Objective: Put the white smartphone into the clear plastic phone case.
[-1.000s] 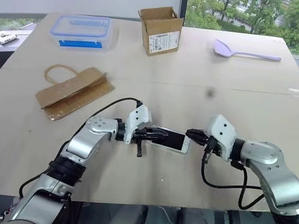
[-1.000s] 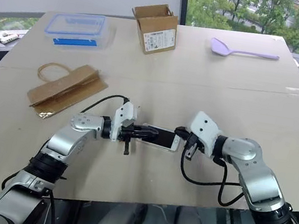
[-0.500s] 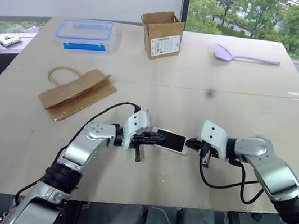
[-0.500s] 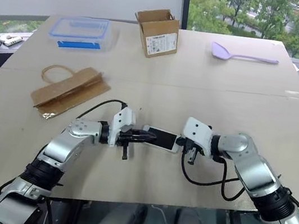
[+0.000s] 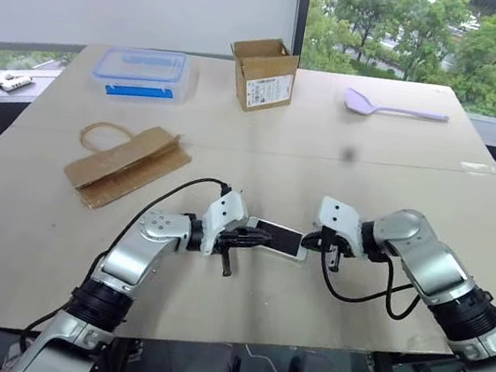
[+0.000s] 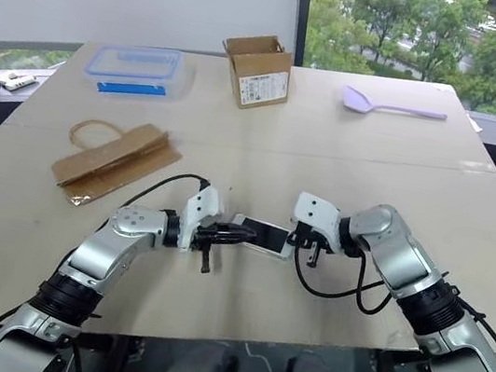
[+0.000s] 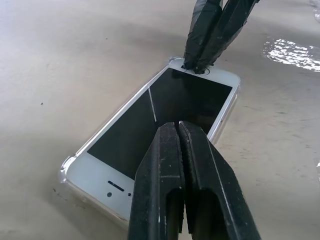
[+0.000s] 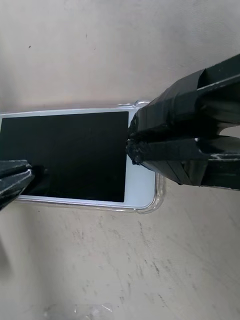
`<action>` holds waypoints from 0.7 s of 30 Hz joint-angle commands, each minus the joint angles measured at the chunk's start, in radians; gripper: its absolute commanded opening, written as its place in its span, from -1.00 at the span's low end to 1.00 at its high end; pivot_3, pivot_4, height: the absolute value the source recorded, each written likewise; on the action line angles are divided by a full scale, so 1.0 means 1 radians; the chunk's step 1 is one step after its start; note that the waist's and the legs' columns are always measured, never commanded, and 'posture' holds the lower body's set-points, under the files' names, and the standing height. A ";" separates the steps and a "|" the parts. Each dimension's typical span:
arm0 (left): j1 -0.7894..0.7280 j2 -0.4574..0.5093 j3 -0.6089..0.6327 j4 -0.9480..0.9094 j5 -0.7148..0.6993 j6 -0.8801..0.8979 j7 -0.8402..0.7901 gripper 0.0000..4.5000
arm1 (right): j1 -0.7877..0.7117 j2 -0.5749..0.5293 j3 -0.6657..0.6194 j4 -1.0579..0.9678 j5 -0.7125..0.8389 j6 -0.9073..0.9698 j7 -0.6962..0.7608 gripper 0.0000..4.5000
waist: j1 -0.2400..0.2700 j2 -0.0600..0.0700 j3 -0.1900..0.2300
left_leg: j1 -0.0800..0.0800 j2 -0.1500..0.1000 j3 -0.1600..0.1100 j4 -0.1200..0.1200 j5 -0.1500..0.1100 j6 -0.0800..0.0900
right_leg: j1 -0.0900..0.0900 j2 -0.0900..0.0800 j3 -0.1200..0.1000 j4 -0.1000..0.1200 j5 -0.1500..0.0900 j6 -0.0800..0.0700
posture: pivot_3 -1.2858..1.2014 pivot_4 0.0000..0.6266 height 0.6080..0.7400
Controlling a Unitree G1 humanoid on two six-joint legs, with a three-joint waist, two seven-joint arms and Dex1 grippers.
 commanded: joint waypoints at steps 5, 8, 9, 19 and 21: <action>-0.009 -0.003 -0.004 0.008 0.022 -0.015 0.009 -0.96 | 0.157 -0.008 0.039 0.058 -0.062 -0.064 -0.046 -1.00 | 0.005 0.000 -0.003 | 0.008 0.000 0.000 0.000 0.000 0.000 | 0.008 0.000 0.000 0.000 -0.005 0.001 | 0.03 -0.52 1.00; -0.013 -0.007 -0.001 0.021 0.025 -0.018 0.010 -0.96 | 0.191 -0.035 -0.022 -0.063 -0.004 -0.026 -0.010 -1.00 | 0.006 0.004 0.005 | 0.007 0.000 -0.001 0.000 0.000 0.000 | 0.008 0.000 0.000 0.000 -0.006 0.000 | 0.03 -0.52 1.00; -0.013 -0.009 0.001 0.023 0.025 -0.018 0.010 -0.96 | 0.198 -0.048 -0.021 -0.083 -0.009 -0.025 -0.003 -1.00 | 0.006 0.008 0.007 | 0.005 0.000 0.000 0.001 0.000 0.000 | 0.006 -0.001 0.001 0.000 -0.006 0.000 | 0.03 -0.52 1.00; 0.028 -0.054 0.167 -0.106 -0.155 0.010 0.050 -0.96 | 0.366 0.068 -0.323 -0.238 0.085 -0.256 -0.260 -1.00 | 0.002 0.008 0.013 | -0.022 -0.002 -0.003 0.001 0.001 -0.005 | -0.021 -0.002 0.000 0.001 -0.003 -0.002 | 0.03 -0.52 1.00; 0.062 -0.037 0.219 -0.168 -0.211 0.058 0.065 -0.71 | 0.447 0.050 -0.400 -0.336 0.151 -0.228 -0.260 -0.70 | 0.005 0.010 0.017 | -0.030 -0.002 -0.003 0.003 0.001 -0.005 | -0.029 -0.002 0.000 0.003 -0.002 -0.003 | 0.03 -0.52 1.00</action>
